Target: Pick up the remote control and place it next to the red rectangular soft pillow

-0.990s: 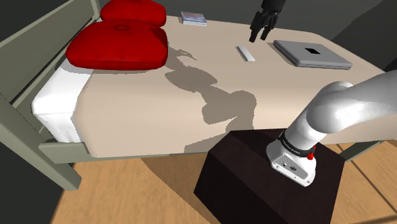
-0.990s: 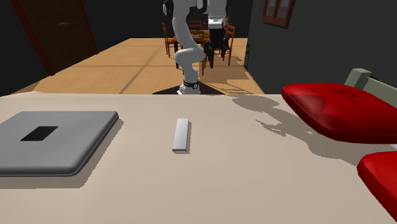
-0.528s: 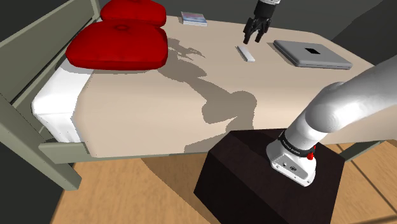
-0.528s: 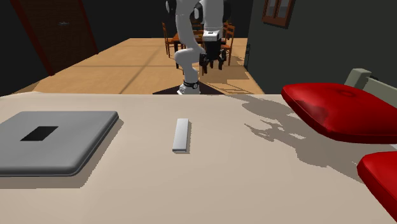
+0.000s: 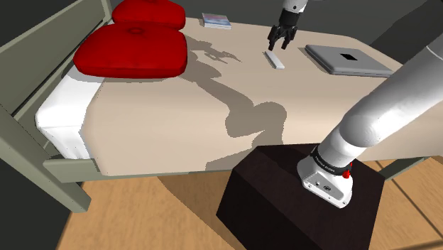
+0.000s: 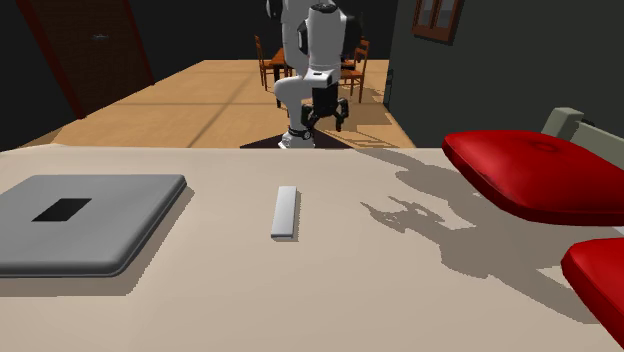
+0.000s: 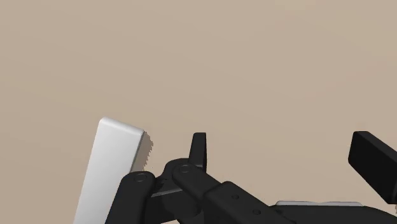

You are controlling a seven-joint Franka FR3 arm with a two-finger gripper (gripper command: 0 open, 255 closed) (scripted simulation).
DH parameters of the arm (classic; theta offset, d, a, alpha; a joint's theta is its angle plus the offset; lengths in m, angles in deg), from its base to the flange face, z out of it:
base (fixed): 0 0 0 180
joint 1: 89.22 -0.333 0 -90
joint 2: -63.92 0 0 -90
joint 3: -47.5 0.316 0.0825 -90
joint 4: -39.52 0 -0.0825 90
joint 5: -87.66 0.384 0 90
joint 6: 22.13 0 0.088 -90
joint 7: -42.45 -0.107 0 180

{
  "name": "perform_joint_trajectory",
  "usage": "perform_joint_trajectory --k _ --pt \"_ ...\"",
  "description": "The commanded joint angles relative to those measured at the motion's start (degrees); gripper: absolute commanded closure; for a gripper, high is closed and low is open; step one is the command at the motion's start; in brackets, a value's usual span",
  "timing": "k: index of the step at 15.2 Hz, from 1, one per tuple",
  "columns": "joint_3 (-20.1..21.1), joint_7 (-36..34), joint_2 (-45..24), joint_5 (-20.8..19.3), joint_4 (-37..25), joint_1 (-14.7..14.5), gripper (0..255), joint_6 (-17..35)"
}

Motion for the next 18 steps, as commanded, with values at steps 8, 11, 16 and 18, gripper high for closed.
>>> perform_joint_trajectory --k 8,11,16,18 --pt "-4.4 5.7 -18.7 6.9 -14.0 4.3 0 3.2" --pt "-5.0 7.3 -25.0 9.7 -19.7 6.6 0 3.1" --pt "-5.2 9.0 -35.8 13.9 -30.8 11.4 0 1.8" --pt "-5.0 9.3 -40.2 15.4 -35.9 13.6 0 0.8"
